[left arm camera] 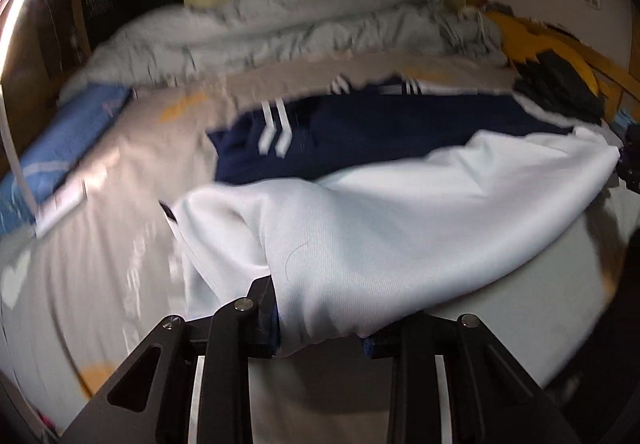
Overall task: Fold large clothes
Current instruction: 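Fold the white edge over the navy sleeves with both tools, release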
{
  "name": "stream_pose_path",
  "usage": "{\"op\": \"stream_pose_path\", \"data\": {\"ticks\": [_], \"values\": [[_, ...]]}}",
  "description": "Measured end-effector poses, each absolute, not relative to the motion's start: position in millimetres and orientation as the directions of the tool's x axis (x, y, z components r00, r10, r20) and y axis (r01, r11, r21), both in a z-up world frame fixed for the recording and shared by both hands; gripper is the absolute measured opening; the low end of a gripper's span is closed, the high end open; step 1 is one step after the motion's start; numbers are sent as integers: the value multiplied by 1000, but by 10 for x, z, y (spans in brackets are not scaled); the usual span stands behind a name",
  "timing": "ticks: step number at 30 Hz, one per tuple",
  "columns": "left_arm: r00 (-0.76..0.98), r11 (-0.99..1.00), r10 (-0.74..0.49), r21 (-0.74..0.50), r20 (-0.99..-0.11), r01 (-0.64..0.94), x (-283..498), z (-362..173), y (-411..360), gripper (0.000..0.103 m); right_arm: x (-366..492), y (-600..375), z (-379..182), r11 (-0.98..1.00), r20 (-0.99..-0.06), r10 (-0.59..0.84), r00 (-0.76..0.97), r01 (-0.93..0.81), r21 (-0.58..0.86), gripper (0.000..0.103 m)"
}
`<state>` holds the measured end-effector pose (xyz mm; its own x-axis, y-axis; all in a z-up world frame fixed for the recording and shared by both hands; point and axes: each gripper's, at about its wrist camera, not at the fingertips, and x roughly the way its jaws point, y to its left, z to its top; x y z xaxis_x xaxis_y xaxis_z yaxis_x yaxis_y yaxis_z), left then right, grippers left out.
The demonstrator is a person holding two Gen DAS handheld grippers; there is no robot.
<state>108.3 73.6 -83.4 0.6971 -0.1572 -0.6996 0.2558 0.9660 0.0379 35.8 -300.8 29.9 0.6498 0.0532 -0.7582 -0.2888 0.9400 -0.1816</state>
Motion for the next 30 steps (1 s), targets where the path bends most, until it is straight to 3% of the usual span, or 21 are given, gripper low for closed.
{"op": "stream_pose_path", "data": {"ticks": [8, 11, 16, 22, 30], "values": [[682, 968, -197, -30, -704, 249, 1131, -587, 757, 32, 484, -3080, 462, 963, -738, 87, 669, -246, -111, 11], [658, 963, -244, -100, -712, 250, 1546, -329, 812, 32, 750, -3010, 714, 964, -697, 90, 711, -239, -119, 11], [557, 950, -306, -208, -773, 232, 2508, -177, 892, 33, 1560, -2967, 850, 970, -711, 100, 696, -226, -85, 11], [438, 950, -311, -274, -843, 148, 3580, -424, 914, 33, 2529, -2986, 571, 979, -776, 107, 622, -204, -29, 11], [406, 946, -323, -290, -855, 141, 4020, -827, 978, 37, 3036, -3019, 20, 976, -830, 118, 546, -219, -5, 13]]}}
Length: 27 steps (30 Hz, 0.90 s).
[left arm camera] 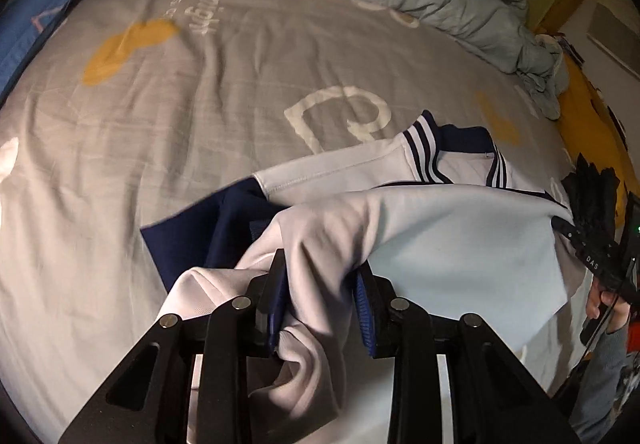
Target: Fold large clothes
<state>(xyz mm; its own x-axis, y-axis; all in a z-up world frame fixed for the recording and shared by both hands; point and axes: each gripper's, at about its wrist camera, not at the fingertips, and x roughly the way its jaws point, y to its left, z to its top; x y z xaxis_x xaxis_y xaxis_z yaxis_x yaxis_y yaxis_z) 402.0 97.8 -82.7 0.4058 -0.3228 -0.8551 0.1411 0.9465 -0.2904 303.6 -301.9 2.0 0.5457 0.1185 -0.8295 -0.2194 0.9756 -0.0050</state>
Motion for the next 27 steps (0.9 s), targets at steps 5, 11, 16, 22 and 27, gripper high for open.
{"op": "stream_pose_path", "data": {"ticks": [5, 11, 16, 22, 27], "values": [[574, 955, -293, -213, -764, 205, 3685, -544, 991, 77, 2723, -3218, 295, 985, -717, 111, 688, -173, -13, 62], [729, 956, -290, -223, -620, 190, 3253, -123, 1301, 90, 2302, -3812, 832, 995, -599, 92, 796, -52, 84, 88], [725, 950, -299, -264, -621, 166, 3099, -243, 1503, 90, 2189, -4214, 784, 993, -616, 40, 786, 40, 115, 99], [687, 923, -363, -342, -629, 175, 3104, -717, 1559, 90, 2510, -4396, 183, 982, -751, 111, 651, 42, 182, 98], [673, 900, -389, -414, -629, 134, 3359, -980, 1727, 67, 2665, -4485, -101, 914, -733, 321, 599, 6, 406, 43]]}}
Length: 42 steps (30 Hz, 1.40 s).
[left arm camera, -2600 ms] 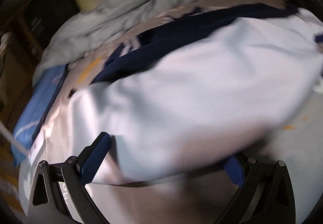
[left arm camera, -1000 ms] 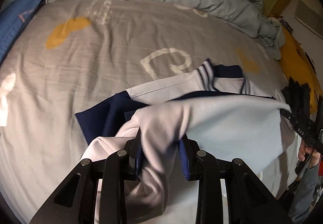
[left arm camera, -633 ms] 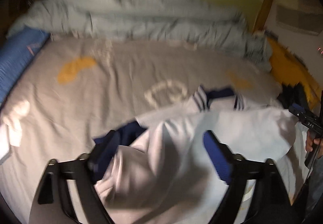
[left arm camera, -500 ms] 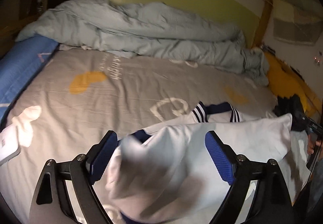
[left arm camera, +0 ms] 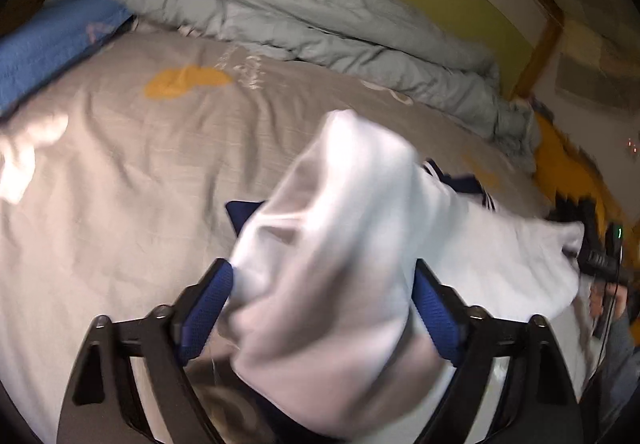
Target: Fold large clothes
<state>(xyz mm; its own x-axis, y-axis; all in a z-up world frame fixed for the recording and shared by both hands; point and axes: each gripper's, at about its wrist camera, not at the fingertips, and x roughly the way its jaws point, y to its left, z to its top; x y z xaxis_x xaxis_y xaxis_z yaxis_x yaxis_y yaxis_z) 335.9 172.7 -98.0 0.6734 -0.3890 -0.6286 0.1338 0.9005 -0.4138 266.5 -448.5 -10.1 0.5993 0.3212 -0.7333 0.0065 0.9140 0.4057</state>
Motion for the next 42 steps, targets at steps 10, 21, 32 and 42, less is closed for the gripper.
{"op": "stream_pose_path", "data": {"ticks": [10, 21, 32, 42], "values": [[871, 911, -313, -381, -380, 161, 3160, -416, 1784, 6, 2439, -4019, 906, 962, -449, 205, 870, -94, 256, 12], [768, 944, -259, -324, -586, 71, 3578, -947, 1799, 28, 2918, -4321, -84, 971, -758, 80, 647, 120, 205, 33], [890, 976, -130, -213, -438, 37, 3053, -397, 1798, 85, 2186, -4128, 798, 993, -525, 27, 851, 36, 110, 102], [969, 999, -25, -33, -247, 17, 2212, 254, 1095, 103, 1641, -3504, 1207, 1000, -323, 15, 946, -18, -6, 91]]}}
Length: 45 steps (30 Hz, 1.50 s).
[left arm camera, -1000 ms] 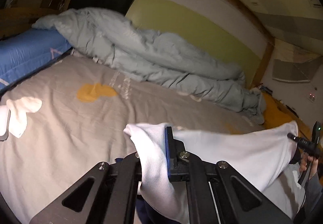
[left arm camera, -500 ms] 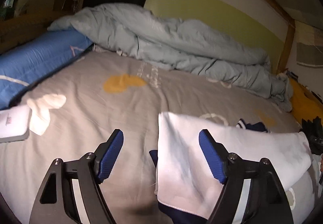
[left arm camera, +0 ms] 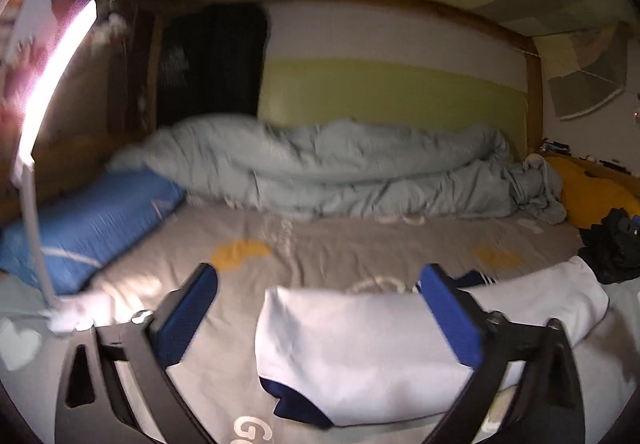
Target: Fold large clothes
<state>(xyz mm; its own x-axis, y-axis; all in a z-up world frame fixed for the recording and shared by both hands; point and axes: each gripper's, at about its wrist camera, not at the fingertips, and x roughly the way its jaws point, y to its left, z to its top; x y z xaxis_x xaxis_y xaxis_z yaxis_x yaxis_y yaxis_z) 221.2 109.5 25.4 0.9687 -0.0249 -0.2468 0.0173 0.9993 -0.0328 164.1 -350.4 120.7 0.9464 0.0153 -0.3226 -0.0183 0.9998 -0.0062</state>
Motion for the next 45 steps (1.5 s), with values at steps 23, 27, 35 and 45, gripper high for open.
{"op": "stream_pose_path", "data": {"ticks": [23, 27, 35, 45], "values": [[829, 956, -292, -158, -478, 246, 2498, -104, 209, 43, 1954, -2939, 651, 932, -599, 359, 716, -245, 267, 10], [733, 952, -306, -215, -607, 219, 2932, -530, 95, 18, 2185, -2806, 255, 944, -718, 330, 612, -213, 253, 0], [645, 921, -385, -320, -660, 222, 3229, -1190, 152, 15, 2448, -2734, -122, 959, -805, 278, 524, -198, 202, 0], [654, 917, -392, -333, -647, 220, 3277, -1183, 187, 15, 3809, -2664, -233, 982, -832, 181, 524, -42, 187, 0]]}}
